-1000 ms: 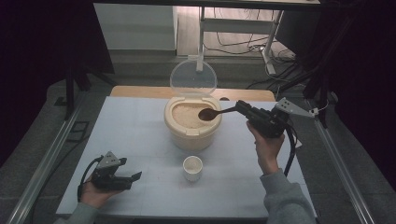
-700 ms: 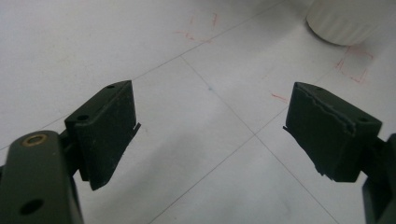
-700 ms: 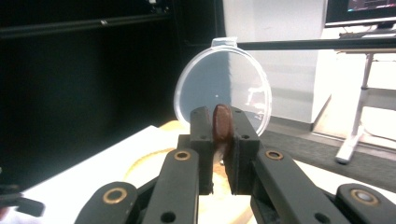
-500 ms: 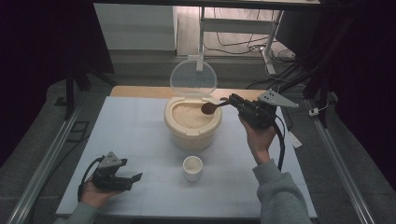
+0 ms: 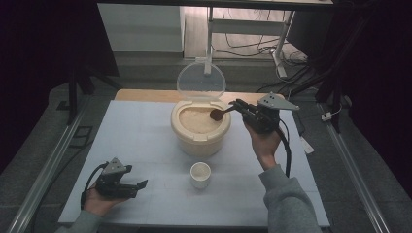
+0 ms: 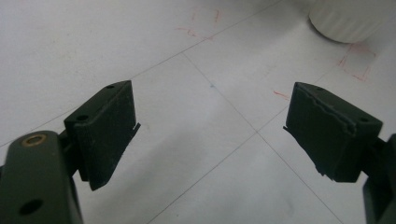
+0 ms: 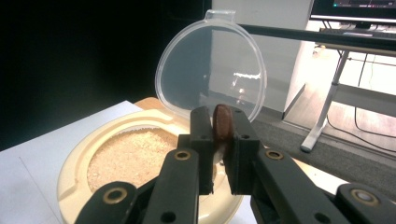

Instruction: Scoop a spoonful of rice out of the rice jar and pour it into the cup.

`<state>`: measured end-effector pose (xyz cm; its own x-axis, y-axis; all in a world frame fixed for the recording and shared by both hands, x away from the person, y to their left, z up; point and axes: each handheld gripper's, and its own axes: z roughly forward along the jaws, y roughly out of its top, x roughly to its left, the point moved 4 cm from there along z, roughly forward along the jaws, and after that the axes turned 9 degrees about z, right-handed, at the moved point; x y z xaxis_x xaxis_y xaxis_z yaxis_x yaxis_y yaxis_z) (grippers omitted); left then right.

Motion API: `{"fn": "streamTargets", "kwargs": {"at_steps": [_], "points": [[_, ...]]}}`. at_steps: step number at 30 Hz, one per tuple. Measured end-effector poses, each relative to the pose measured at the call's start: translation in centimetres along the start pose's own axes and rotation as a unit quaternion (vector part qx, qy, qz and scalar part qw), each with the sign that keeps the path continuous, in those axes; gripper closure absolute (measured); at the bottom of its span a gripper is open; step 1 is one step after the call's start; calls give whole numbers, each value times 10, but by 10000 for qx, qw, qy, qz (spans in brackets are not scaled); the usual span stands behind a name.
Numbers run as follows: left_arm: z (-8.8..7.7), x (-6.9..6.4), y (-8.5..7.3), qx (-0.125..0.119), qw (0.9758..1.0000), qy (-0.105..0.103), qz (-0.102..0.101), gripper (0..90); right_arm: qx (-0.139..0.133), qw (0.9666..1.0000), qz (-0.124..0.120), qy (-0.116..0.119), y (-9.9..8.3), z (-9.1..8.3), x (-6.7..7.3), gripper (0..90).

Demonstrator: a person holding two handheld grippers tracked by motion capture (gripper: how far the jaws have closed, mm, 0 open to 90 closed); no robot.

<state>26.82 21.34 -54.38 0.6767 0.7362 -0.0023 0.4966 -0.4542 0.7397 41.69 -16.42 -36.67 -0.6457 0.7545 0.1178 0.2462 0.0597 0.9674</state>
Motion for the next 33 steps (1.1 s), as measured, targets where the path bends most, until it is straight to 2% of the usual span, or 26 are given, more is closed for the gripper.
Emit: {"fn": "streamTargets", "kwargs": {"at_steps": [4,9,12,16,19,23,24,25,26,28,30,33], "points": [[0,0,0,1,10000,10,-19,159,180,9997,179,71,-5,6,0,827],[-1,0,0,-10,10000,18,-12,158,377,9957,799,261,-14,12,-5,828],[-1,1,0,-8,10000,15,-16,158,431,9911,1210,336,-20,14,-10,828],[0,1,0,-8,10000,18,-9,158,468,9816,1805,410,-27,16,-17,828],[0,0,0,-8,10000,15,-19,159,502,9717,2260,462,-33,17,-23,828],[0,0,0,-7,10000,16,-15,158,545,9615,2653,471,-36,16,-28,828],[0,1,0,-8,10000,17,-5,159,548,9581,2769,476,-36,16,-29,828],[0,1,0,-8,10000,17,-6,158,567,9518,2971,500,-37,16,-31,828],[0,1,0,-11,10000,18,-9,158,567,9518,2971,500,-37,16,-31,828],[0,1,0,-13,10000,15,-5,159,554,9457,3158,537,-37,15,-34,828],[0,0,0,-4,10000,20,-9,159,570,9418,3268,555,-38,15,-35,828],[0,0,0,-11,10000,22,0,158,535,9338,3492,562,-40,14,-38,828]]}}
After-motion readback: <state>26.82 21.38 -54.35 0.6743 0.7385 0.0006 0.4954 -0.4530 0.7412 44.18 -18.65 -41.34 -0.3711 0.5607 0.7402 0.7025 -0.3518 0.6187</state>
